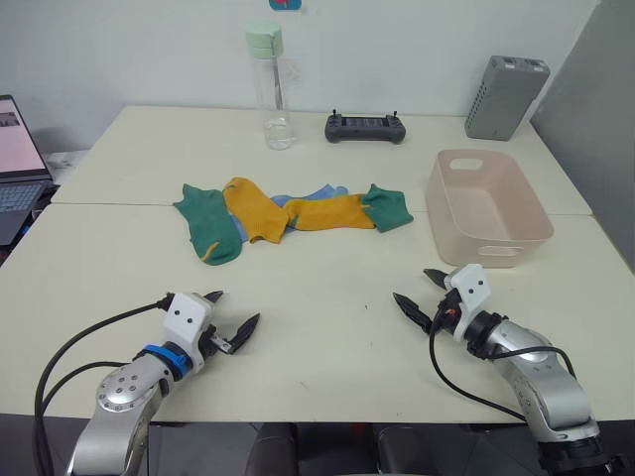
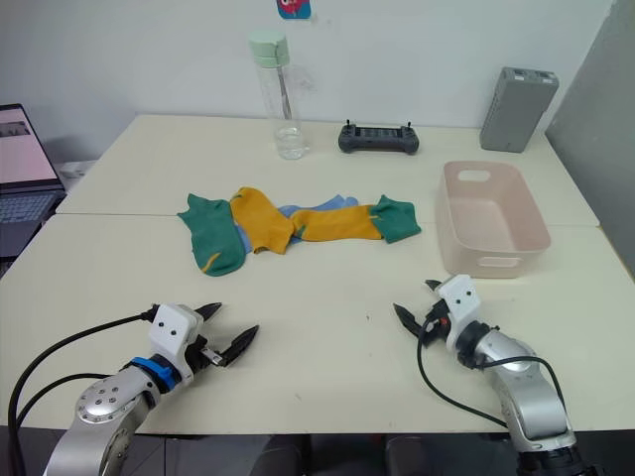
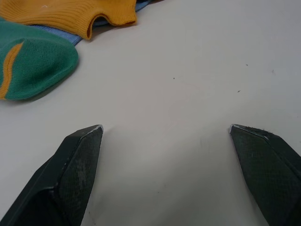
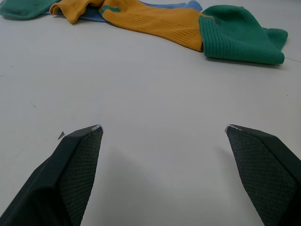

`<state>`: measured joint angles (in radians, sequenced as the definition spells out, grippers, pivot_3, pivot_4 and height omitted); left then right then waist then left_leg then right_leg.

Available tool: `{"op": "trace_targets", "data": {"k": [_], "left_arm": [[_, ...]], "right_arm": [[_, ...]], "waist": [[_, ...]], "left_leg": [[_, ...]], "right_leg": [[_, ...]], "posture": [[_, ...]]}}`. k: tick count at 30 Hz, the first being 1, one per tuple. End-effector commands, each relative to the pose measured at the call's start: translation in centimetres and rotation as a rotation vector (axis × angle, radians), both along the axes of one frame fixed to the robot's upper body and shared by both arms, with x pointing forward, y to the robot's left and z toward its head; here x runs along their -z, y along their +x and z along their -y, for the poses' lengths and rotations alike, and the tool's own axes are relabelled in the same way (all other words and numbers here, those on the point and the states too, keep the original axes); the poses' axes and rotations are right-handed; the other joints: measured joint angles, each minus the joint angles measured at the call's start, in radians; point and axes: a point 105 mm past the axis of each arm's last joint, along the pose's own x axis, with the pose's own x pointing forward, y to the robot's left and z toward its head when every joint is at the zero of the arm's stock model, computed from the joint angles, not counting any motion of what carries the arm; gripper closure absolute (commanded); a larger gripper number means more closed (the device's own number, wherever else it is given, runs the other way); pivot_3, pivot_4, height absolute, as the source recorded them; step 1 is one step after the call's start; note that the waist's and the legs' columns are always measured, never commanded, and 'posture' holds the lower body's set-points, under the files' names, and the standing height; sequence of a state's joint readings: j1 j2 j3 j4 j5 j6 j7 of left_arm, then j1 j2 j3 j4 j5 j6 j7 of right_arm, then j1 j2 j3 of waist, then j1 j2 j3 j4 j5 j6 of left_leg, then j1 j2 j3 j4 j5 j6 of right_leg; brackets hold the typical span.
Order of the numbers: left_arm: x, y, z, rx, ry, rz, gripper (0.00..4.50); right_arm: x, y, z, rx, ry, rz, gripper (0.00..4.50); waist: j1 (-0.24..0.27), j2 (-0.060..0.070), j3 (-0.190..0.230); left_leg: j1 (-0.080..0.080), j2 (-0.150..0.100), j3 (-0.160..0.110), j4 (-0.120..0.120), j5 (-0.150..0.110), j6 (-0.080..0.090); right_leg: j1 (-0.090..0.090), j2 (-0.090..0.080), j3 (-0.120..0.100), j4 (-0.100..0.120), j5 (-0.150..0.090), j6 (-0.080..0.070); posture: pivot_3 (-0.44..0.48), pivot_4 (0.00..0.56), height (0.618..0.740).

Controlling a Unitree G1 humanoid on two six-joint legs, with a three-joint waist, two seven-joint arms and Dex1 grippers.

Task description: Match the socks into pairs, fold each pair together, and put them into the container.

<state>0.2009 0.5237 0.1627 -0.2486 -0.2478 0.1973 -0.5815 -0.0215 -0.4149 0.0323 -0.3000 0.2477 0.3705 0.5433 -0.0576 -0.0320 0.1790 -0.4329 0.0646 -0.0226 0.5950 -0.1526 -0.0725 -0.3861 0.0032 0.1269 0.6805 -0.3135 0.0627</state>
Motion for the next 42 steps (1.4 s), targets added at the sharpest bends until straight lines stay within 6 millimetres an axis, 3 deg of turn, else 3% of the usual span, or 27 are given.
{"op": "trace_targets", "data": {"k": [1, 4, 12, 27, 35, 42], "left_arm": [[-0.4, -0.1, 0.0, -0.011, 0.021, 0.027, 0.00], [-1.3, 0.5, -0.5, -0.095, 0.030, 0.091, 0.00], [-1.3, 0.9, -1.3, -0.161, 0.059, 0.126, 0.00], [-1.3, 1.1, -1.3, -0.104, -0.008, 0.087, 0.00], [-1.5, 1.0, -1.1, -0.076, -0.010, 0.095, 0.00], [-1.4, 0.5, -0.3, -0.042, -0.032, 0.086, 0.00]], "right_arm": [[-1.5, 0.0, 0.1, -0.003, -0.017, 0.051, 0.03], [-2.3, 0.2, -0.4, -0.024, 0.003, 0.055, 0.03], [-2.2, 0.1, -0.2, -0.019, -0.014, 0.056, 0.03], [-1.6, -0.3, 0.3, 0.013, 0.011, 0.038, 0.03], [-1.3, -0.5, -0.3, -0.022, 0.007, 0.031, 0.03], [-2.4, -0.5, -1.7, -0.118, -0.031, 0.073, 0.03]], "waist": [[0.000, 0.000, 0.000], [0.000, 0.000, 0.000], [0.001, -0.001, 0.000], [0.000, -0.001, -0.001], [0.000, -0.001, -0.001], [-0.001, -0.001, -0.001]], "left_leg": [[0.000, 0.000, 0.000, 0.000, 0.000, 0.000], [0.000, 0.000, 0.000, 0.000, 0.000, 0.000], [0.000, 0.000, 0.000, 0.000, 0.000, 0.000], [0.000, 0.000, 0.000, 0.000, 0.000, 0.000], [0.000, 0.000, 0.000, 0.000, 0.000, 0.000], [0.000, 0.000, 0.000, 0.000, 0.000, 0.000]], "right_leg": [[0.000, 0.000, 0.000, 0.000, 0.000, 0.000], [0.000, 0.000, 0.000, 0.000, 0.000, 0.000], [0.000, 0.000, 0.000, 0.000, 0.000, 0.000], [0.000, 0.000, -0.001, 0.000, 0.000, 0.000], [0.000, 0.000, 0.000, 0.000, 0.000, 0.000], [0.000, 0.000, 0.000, 0.000, 0.000, 0.000]], "posture": [[0.000, 0.150, 0.740], [0.000, 0.150, 0.740], [0.000, 0.150, 0.740], [0.000, 0.150, 0.740], [0.000, 0.150, 0.740], [0.000, 0.150, 0.740]]}}
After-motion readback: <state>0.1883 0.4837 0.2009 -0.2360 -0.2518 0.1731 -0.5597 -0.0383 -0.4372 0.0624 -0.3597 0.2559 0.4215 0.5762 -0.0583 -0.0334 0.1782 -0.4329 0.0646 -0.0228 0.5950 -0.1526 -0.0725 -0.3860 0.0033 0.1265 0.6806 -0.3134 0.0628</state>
